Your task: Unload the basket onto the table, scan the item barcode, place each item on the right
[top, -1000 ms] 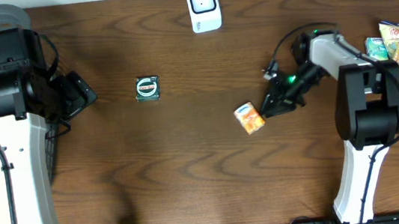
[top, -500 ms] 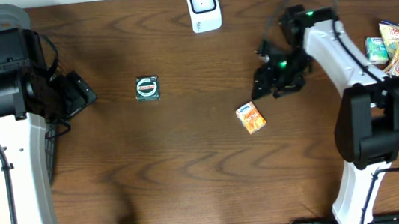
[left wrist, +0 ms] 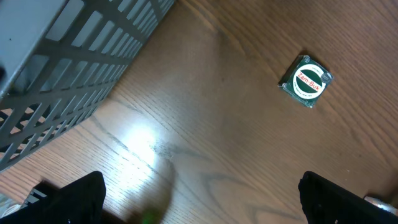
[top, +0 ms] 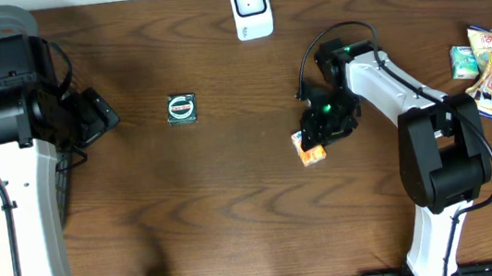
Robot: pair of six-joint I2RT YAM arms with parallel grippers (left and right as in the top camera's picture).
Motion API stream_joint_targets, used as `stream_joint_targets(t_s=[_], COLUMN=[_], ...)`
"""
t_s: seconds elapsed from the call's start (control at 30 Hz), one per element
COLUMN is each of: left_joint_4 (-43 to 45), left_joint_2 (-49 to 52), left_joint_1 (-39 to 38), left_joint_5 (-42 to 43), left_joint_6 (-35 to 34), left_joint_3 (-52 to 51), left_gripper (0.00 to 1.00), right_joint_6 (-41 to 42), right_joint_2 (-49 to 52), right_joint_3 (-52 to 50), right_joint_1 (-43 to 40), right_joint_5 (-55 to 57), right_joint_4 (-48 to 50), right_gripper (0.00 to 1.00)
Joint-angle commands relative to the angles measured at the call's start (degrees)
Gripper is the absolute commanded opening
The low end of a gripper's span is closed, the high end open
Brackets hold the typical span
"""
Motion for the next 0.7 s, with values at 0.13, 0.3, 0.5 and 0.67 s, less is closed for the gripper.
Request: stream_joint_targets(t_s=[0.13, 0.3, 0.5, 0.67], left_joint_4=[-0.2, -0.2, -0.2, -0.2], left_joint_2=[0.4, 0.4, 0.4, 0.4], left_joint_1=[0.1, 0.1, 0.1, 0.1], left_joint_5=[-0.3, -0.3, -0.3, -0.3], left_joint_6=[-0.3, -0.3, -0.3, -0.3], left_joint_3=[-0.2, -0.2, -0.2, -0.2], left_gripper=[0.98, 0.98, 0.98, 0.97], right_joint_6=[0.8, 2.4, 5.1, -0.1], right_joint_2=[0.0, 0.0, -0.2, -0.2], right_joint_3=[-3.9, -7.7, -6.8, -3.3], right_joint_1=[0.0, 0.0, 0.0, 0.0], right_joint_5=[0.7, 0.7, -2.4, -14.8], right_joint_4=[4.6, 7.5, 4.7, 1.5], right_gripper=[0.59, 0.34, 0.12, 0.01])
